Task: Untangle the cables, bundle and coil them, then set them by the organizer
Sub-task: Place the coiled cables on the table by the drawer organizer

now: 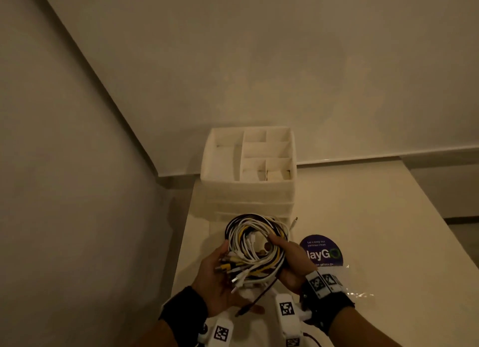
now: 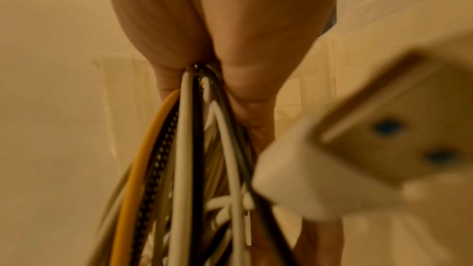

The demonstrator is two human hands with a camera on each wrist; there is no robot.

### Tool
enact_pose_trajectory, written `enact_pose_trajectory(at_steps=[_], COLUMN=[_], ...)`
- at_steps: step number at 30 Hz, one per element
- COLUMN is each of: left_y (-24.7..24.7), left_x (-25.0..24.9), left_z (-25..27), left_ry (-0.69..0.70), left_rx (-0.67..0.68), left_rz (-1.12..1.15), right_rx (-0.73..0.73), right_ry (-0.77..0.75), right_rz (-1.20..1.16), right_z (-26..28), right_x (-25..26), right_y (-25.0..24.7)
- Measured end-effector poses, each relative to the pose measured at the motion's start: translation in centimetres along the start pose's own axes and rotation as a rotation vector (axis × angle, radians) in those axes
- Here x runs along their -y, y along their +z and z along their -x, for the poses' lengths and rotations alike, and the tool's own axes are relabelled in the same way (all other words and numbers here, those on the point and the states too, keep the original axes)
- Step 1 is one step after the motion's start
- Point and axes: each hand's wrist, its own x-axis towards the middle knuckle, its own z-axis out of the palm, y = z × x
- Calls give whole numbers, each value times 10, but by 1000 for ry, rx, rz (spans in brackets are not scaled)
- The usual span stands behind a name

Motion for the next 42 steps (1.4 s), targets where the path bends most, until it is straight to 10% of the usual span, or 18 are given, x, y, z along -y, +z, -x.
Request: enact_pose_trajectory(at_steps=[27,37,42], left_y=[-42,-35,-52], left_x=[-71,-46,-18], left_z=[-66,-66,-48], left_ry=[-136,330,674], left_rx=[-325,-587,-597], left_rz=[-436,-443,-1385], right_rx=[-177,-513,-601], right_ry=[296,152,-34], right_rz=[48,997,1204], right_z=[-51,-68,-56], right_x=[10,1,-6], right_y=[-3,-5,-13])
